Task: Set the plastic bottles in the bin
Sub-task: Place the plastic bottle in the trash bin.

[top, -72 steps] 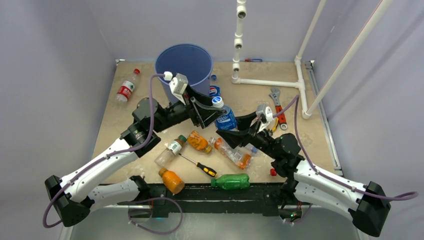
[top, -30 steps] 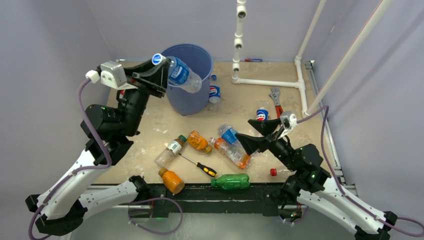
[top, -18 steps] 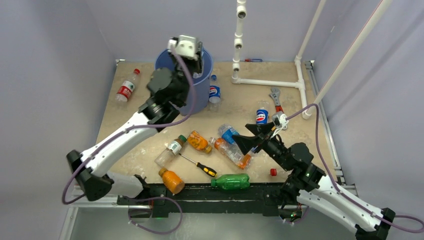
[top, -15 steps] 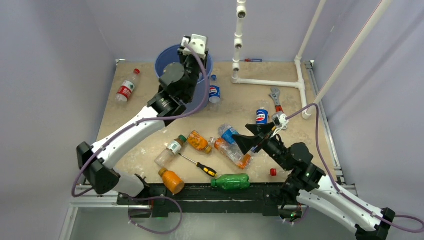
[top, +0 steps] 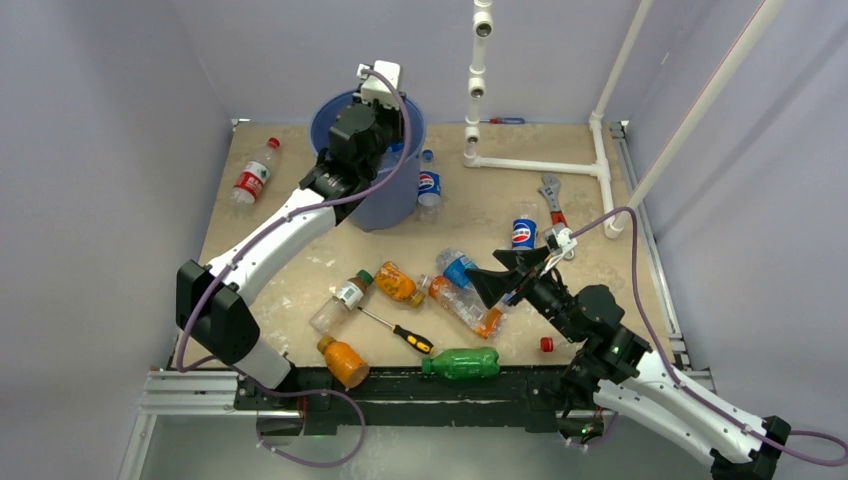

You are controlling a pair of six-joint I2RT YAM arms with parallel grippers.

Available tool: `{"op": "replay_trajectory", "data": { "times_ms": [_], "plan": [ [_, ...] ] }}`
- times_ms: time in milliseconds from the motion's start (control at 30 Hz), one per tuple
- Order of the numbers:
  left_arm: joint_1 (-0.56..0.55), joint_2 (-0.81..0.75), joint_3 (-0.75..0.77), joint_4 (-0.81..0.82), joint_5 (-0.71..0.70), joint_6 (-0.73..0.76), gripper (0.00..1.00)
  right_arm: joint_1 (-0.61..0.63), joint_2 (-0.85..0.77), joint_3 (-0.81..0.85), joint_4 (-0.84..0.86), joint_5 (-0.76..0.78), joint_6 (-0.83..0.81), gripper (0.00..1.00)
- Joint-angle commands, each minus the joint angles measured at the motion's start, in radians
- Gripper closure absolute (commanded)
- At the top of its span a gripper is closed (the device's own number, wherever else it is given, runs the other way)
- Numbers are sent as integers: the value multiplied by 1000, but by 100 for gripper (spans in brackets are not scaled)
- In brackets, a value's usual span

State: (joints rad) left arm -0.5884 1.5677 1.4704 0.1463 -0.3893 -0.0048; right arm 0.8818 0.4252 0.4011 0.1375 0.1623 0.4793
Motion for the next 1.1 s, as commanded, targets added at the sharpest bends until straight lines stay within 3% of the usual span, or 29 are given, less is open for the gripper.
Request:
{"op": "replay_trajectory", "data": {
  "times_ms": [0, 300, 333, 467, 533, 833, 1067],
  "plan": [
    [2, 21, 4, -4, 74, -59, 100, 3, 9, 24, 18, 8, 5, 1],
    [7, 39, -38, -49, 124, -113, 99, 3, 25, 29, 18, 13, 1, 1],
    [7, 38, -35, -55, 134, -117, 94, 3, 26, 32, 14, 15, -1, 1],
    [8, 24, -23, -75, 165, -136, 57, 3, 27, 44, 2, 27, -4, 1],
    [8, 14, -17, -77, 173, -142, 44, 3, 25, 47, -6, 40, -4, 1],
    [8, -68, 31, -142, 177, -193, 30, 3, -3, 70, -60, 98, -1, 1],
    [7, -329, -109, -229, 154, -319, 22, 3, 22, 130, -304, 444, 199, 1]
  ]
}}
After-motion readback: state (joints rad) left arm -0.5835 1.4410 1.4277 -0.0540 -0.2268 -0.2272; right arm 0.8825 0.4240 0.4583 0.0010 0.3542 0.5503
